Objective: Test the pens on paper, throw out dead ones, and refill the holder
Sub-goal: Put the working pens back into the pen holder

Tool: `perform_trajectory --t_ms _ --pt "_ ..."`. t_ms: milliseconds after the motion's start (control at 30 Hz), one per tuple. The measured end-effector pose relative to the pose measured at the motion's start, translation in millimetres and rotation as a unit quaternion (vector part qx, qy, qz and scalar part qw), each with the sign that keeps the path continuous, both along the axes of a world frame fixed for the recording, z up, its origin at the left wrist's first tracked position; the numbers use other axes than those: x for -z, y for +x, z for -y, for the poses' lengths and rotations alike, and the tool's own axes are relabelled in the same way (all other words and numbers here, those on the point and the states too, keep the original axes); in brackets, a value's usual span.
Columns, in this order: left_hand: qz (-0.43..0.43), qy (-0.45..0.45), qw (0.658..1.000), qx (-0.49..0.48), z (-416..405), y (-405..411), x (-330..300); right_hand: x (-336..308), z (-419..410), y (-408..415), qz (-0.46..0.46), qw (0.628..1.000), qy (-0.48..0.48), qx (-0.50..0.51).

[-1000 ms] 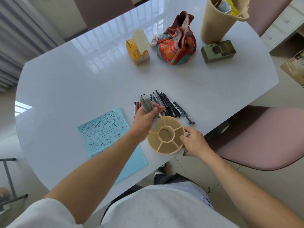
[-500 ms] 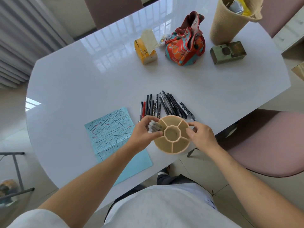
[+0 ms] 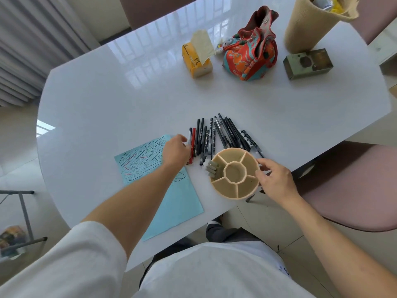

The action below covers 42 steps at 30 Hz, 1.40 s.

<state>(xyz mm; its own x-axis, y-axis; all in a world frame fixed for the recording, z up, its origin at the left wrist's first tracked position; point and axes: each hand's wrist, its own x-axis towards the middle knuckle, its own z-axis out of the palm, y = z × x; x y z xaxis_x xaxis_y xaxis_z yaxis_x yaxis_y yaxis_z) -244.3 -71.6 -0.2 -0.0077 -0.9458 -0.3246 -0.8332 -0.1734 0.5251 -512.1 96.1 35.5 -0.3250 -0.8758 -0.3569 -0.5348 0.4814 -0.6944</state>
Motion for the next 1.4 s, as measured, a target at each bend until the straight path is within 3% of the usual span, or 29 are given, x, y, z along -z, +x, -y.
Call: perform_trajectory --t_ms 367,567,733,833,1133,1400 --pt "0.1 0.058 0.991 0.068 28.0 -1.0 1.0 6.9 -18.0 2.0 0.04 0.999 0.01 0.033" --pt "0.039 0.024 0.999 0.024 21.2 -6.8 -3.6 6.6 -17.2 4.2 0.046 0.998 0.021 0.023" --pt "-0.002 0.027 0.997 0.067 15.7 -38.4 -6.7 2.5 -13.7 4.2 0.048 0.998 0.023 0.026" --pt "0.024 0.012 0.994 0.107 11.9 -52.3 -0.6 0.2 -13.0 4.4 0.047 0.998 0.026 0.022" --pt "0.067 0.019 0.994 0.087 23.9 -55.8 5.1 -3.3 -12.8 4.1 0.051 0.998 0.036 0.012" --pt "0.035 0.04 0.996 0.074 33.1 -57.0 -5.8 -5.9 -10.6 3.4 0.057 0.997 0.043 0.013"
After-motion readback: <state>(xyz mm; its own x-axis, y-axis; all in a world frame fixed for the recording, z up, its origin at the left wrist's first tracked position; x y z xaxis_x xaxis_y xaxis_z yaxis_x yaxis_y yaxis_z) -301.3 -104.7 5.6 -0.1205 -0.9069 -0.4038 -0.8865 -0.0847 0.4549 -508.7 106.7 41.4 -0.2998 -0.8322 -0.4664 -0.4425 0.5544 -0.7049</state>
